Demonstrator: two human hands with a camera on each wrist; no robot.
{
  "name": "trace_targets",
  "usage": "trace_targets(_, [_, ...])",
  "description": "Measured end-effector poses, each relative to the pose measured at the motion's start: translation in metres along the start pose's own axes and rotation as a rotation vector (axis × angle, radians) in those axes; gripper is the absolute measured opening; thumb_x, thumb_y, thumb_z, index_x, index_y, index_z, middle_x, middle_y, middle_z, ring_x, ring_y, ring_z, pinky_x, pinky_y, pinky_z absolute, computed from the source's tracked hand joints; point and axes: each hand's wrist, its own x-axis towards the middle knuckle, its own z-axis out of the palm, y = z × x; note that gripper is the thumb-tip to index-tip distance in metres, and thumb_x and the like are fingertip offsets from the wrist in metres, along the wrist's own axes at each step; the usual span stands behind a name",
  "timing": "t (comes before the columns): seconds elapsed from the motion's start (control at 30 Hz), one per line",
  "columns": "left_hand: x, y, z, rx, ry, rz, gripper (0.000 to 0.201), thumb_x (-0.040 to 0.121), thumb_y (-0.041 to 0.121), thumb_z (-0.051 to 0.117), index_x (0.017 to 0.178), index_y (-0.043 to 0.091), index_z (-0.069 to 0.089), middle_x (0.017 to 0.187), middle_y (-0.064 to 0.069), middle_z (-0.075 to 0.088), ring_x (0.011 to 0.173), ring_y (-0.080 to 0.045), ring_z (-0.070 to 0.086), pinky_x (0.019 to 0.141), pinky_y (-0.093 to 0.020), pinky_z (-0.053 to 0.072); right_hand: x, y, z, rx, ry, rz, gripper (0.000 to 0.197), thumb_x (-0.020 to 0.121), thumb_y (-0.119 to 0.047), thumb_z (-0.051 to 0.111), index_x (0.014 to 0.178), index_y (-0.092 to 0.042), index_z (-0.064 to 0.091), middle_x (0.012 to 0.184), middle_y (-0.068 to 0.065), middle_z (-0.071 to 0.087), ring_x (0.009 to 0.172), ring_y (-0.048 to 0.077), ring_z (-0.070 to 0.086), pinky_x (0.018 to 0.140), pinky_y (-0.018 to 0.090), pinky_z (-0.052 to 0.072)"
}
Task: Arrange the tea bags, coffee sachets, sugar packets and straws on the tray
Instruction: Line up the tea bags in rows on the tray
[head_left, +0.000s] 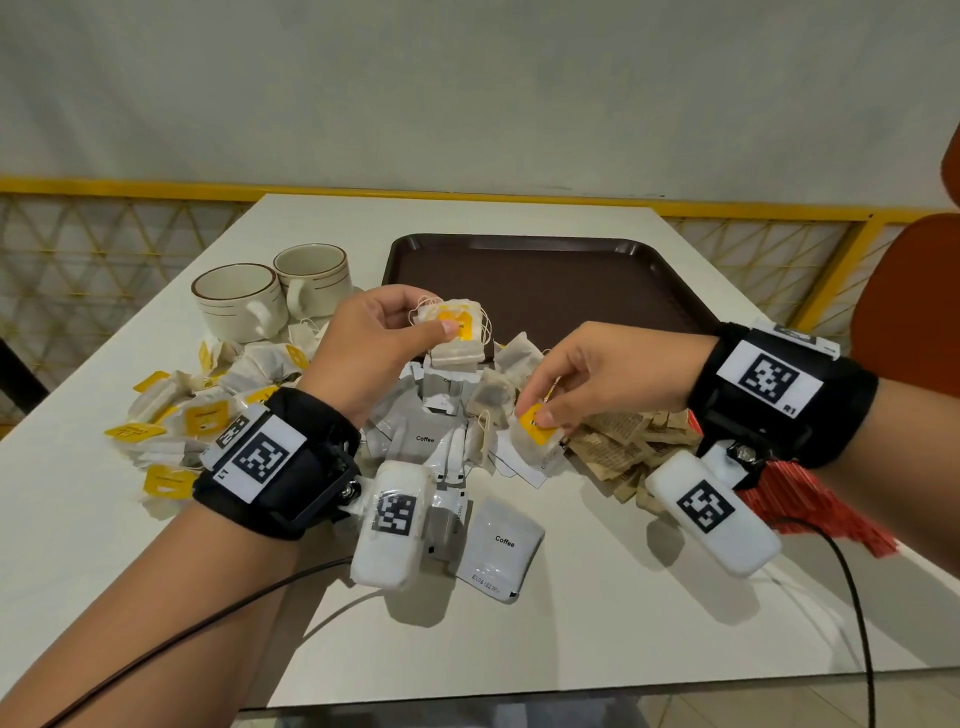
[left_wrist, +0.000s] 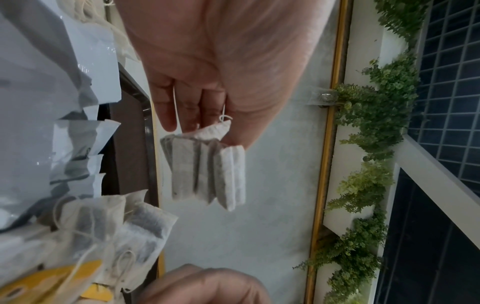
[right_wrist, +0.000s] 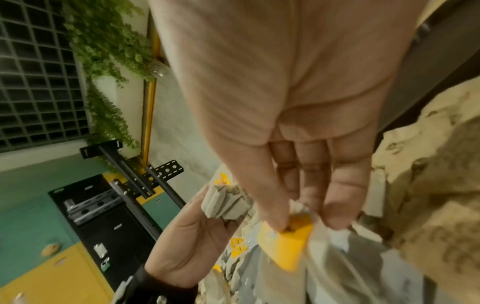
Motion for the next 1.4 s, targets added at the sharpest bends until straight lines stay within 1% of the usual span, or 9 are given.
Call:
trace_targets(0.17, [0.001,0.0,0.0,0.006,0.001,0.009,0.015,0.077,-0.001,0.071,0.084,0.011,0.066,0.076,0.003,0.072,0.072,-0.009,0.066,0.075,-0.02,0.055,0.003,-0.01,0.001,0.057,-0.116,-0.084,0.031,0.082,-0.002,0.071,0.11,-0.015,0.067,0.086,0.001,0.067,0.077,0.01,0.062,0.076,0.024,0.054])
trace_targets(0.27, [0.001,0.001,0.0,-0.007,0.024,0.015,0.015,0.077,-0.003,0.07,0.086,0.009,0.066,0.079,-0.002,0.07,0.07,-0.008,0.066,0.07,-0.018,0.054,0.006,-0.02,0.013,0.259,-0.09,-0.126,0.018,0.082,0.002,0.068,0.095,-0.011,0.068,0.086,0.007,0.067,0.072,0.011,0.065,0.068,0.022,0.055])
trace_targets(0.4, [0.002,0.001,-0.002,0.006,0.046,0.015,0.016,0.078,-0.001,0.07,0.088,0.01,0.066,0.082,-0.004,0.071,0.07,-0.008,0.066,0.067,-0.017,0.053,0.016,-0.02,0.033,0.572,0.027,-0.009,0.008,0.084,0.004,0.064,0.09,-0.001,0.062,0.082,0.017,0.064,0.067,0.021,0.067,0.066,0.024,0.06])
trace_targets(0.6, [0.002,0.001,-0.002,0.014,0.04,0.013,0.015,0.078,-0.002,0.07,0.084,0.011,0.066,0.077,0.001,0.071,0.071,-0.007,0.066,0.07,-0.018,0.055,0.022,-0.008,0.04,0.229,0.135,0.083,0.014,0.082,-0.004,0.072,0.093,-0.01,0.069,0.071,0.008,0.063,0.055,0.012,0.059,0.052,0.023,0.051])
trace_targets(0.73, [0.002,0.0,-0.003,0.031,0.029,0.012,0.016,0.078,0.0,0.071,0.083,0.014,0.066,0.082,-0.001,0.071,0.076,-0.01,0.067,0.076,-0.022,0.055,0.017,-0.006,0.033,0.106,0.063,0.122,0.015,0.085,-0.01,0.07,0.1,-0.009,0.071,0.078,0.018,0.068,0.064,0.02,0.059,0.069,0.035,0.055])
trace_targets(1.03, [0.001,0.001,-0.001,0.054,0.024,0.015,0.015,0.078,0.0,0.072,0.085,0.012,0.066,0.084,-0.004,0.071,0.077,-0.011,0.067,0.078,-0.022,0.056,0.005,-0.003,0.018,-0.013,0.017,0.137,0.008,0.089,-0.009,0.065,0.092,-0.014,0.07,0.084,0.006,0.065,0.055,0.005,0.063,0.061,0.019,0.051])
trace_targets(1.2, [0.0,0.001,-0.001,0.066,0.022,0.01,0.016,0.078,0.001,0.072,0.083,0.015,0.066,0.083,-0.002,0.071,0.076,-0.011,0.067,0.077,-0.023,0.055,0.003,-0.003,0.014,-0.142,0.008,0.171,0.003,0.089,-0.013,0.064,0.086,-0.014,0.066,0.094,0.014,0.072,0.057,0.007,0.064,0.06,0.018,0.05])
trace_targets(1.33, [0.0,0.0,-0.001,0.068,0.015,0.012,0.015,0.078,0.001,0.072,0.083,0.013,0.067,0.083,-0.003,0.071,0.077,-0.012,0.067,0.077,-0.022,0.056,-0.001,-0.003,0.007,-0.095,0.016,0.204,0.004,0.088,-0.012,0.064,0.085,-0.012,0.067,0.084,0.009,0.069,0.055,0.007,0.061,0.057,0.015,0.048])
trace_targets(1.4, [0.0,-0.001,0.0,0.064,0.015,0.013,0.015,0.078,0.0,0.072,0.082,0.014,0.066,0.081,-0.002,0.07,0.075,-0.011,0.066,0.077,-0.021,0.055,-0.003,-0.006,0.001,-0.017,0.027,0.182,0.005,0.089,-0.009,0.063,0.085,-0.008,0.067,0.08,0.01,0.067,0.059,0.013,0.061,0.06,0.023,0.051])
